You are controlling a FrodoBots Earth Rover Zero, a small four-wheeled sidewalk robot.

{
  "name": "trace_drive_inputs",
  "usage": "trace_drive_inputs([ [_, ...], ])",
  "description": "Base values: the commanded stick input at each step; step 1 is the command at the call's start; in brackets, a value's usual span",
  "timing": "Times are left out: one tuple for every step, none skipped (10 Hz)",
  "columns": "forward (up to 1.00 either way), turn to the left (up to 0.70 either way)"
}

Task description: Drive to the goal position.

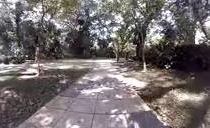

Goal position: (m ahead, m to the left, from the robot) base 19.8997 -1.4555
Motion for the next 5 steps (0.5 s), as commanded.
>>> trace_drive_inputs([
  [0.5,0.0],
  [0.5,0.0],
  [0.5,0.0],
  [0.5,0.0],
  [0.5,0.0],
])
